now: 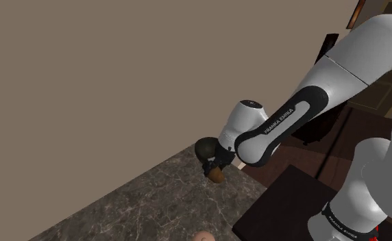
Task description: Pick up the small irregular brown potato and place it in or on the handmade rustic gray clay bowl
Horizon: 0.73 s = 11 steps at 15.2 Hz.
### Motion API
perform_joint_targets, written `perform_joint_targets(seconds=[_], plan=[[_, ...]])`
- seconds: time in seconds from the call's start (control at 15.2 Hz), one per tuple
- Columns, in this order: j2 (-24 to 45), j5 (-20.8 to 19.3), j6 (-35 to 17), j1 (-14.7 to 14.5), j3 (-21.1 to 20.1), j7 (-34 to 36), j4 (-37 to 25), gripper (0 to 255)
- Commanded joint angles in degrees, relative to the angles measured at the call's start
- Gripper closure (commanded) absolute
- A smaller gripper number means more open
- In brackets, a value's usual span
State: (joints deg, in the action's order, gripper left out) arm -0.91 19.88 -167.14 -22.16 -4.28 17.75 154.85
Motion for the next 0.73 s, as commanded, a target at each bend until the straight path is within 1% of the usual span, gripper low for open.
perform_joint_targets(seconds=[0.0,0.33,0.66], plan=[[-1.8,-1.8,1.9,0.3,0.2,1.4,-0.1,255],[-6.2,-4.6,6.6,1.1,0.1,3.9,-0.4,255],[-10.2,-6.4,11.3,1.8,-0.1,5.5,-1.2,255]])
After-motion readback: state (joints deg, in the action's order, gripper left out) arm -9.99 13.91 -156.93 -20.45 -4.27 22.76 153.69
